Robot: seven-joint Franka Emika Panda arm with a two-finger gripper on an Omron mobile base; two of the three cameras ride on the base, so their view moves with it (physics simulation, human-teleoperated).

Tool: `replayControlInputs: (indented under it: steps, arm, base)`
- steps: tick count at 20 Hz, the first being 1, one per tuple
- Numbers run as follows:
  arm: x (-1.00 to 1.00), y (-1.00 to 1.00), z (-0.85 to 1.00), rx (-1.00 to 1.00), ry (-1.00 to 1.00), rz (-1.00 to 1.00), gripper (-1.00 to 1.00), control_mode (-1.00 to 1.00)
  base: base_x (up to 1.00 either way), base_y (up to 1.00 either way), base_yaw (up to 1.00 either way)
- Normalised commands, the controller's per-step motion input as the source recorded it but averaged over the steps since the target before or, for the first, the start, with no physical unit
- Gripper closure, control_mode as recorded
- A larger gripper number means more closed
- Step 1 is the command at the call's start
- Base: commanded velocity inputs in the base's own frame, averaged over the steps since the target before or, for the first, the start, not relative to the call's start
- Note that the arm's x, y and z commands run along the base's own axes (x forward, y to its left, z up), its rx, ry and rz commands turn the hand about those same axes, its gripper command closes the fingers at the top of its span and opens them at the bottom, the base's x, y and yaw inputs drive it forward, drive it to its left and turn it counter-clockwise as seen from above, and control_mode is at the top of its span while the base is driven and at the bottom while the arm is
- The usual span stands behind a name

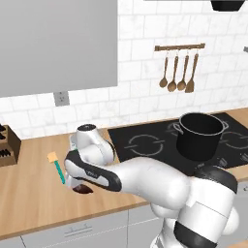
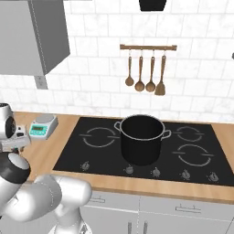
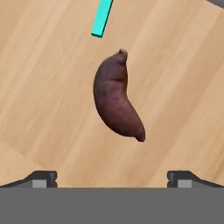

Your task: Put the bell pepper and potato in the pot. Retrieve the spatula and lightly stir the vegetables in the pot.

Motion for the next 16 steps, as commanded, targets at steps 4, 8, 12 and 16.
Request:
replayControlInputs:
  steps: [4,8,12,16]
  arm:
    - [0.35,0.24,-0.49,-0.08,0.02,0.0,-1.0,-1.0]
    - [0.32,0.1,-0.36,-0.08,0.0,-0.01,-1.0,-1.0]
    - [0.44,0.01,-0.37,-0.06,0.01,-0.02,-1.0,-1.0]
    - [0.21,0.06,-0.41,-0.04,0.03,-0.02,-1.0,-1.0]
  base:
    - [0.0,0.0,0.0]
    - [0.0,0.0,0.0]
    - [0.0,0.0,0.0]
    - [0.0,0.0,0.0]
